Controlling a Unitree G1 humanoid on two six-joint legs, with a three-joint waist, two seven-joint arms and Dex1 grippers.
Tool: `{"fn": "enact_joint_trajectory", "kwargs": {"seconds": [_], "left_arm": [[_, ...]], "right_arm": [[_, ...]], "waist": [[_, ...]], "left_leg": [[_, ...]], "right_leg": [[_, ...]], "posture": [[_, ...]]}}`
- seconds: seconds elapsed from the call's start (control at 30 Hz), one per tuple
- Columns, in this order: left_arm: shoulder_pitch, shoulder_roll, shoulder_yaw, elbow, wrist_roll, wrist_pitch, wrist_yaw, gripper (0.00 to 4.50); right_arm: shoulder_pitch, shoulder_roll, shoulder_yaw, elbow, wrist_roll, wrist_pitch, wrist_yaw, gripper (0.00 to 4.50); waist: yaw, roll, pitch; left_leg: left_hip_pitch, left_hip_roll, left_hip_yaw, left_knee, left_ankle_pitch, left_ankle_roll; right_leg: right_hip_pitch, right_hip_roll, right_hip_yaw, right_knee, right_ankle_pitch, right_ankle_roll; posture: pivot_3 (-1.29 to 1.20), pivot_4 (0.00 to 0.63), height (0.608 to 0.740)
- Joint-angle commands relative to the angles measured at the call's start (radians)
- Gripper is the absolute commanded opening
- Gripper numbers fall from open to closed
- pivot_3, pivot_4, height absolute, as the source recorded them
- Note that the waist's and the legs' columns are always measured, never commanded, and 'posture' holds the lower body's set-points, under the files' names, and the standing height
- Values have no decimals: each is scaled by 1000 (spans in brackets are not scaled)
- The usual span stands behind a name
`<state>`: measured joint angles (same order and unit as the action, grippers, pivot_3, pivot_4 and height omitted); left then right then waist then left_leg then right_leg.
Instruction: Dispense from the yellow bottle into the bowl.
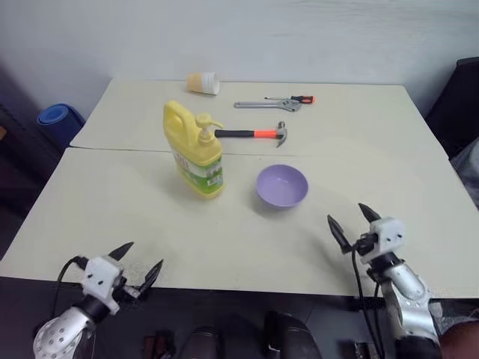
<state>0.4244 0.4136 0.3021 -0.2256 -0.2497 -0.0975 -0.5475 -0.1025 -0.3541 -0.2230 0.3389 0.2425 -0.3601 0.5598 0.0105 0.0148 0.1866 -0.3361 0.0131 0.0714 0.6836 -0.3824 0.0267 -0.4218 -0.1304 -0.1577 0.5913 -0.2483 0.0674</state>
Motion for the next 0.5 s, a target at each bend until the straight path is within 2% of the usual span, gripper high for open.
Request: {"fn": "enact_joint_trajectory", "kwargs": {"seconds": [0.03, 0.13, 0.27, 0.37, 0.5], "left_arm": [[-35, 14, -7, -68, -29, 42, 2, 4466], [-89, 58, -4, -113, -120, 142, -53, 4466], [-108, 182, 17, -196, -341, 283, -245, 4466], [-184, 267, 13, -198, -374, 304, -337, 4466], [-290, 339, -34, -179, -390, 349, -423, 4466]], "right_arm": [[4, -28, 3, 7, 7, -33, 48, 4500], [21, -69, 23, -117, 86, 41, 154, 4500], [2, -157, 79, -331, 187, 252, 266, 4500], [-93, -227, 166, -409, 200, 455, 318, 4500], [-233, -216, 255, -365, 164, 541, 358, 4500]], "waist": [[3, 0, 0], [7, 0, 0], [-7, 1, 1], [-14, 1, 1], [-12, 1, 1]], "left_leg": [[0, 0, 0, 0, 0, 0], [-1, 0, 0, 0, 1, -1], [0, 0, 1, 0, 1, -1], [0, 0, 1, 1, 1, -2], [1, 0, -1, 1, 3, -6]], "right_leg": [[0, 0, 0, 0, 0, 0], [0, 0, 0, 0, 0, 0], [0, 0, 0, 1, 0, 0], [0, 0, 1, 1, 0, 0], [0, 1, -1, 3, 0, -2]], "posture": [[0, 150, 740], [0, 150, 740], [0, 150, 740], [0, 150, 740], [0, 150, 740]]}}
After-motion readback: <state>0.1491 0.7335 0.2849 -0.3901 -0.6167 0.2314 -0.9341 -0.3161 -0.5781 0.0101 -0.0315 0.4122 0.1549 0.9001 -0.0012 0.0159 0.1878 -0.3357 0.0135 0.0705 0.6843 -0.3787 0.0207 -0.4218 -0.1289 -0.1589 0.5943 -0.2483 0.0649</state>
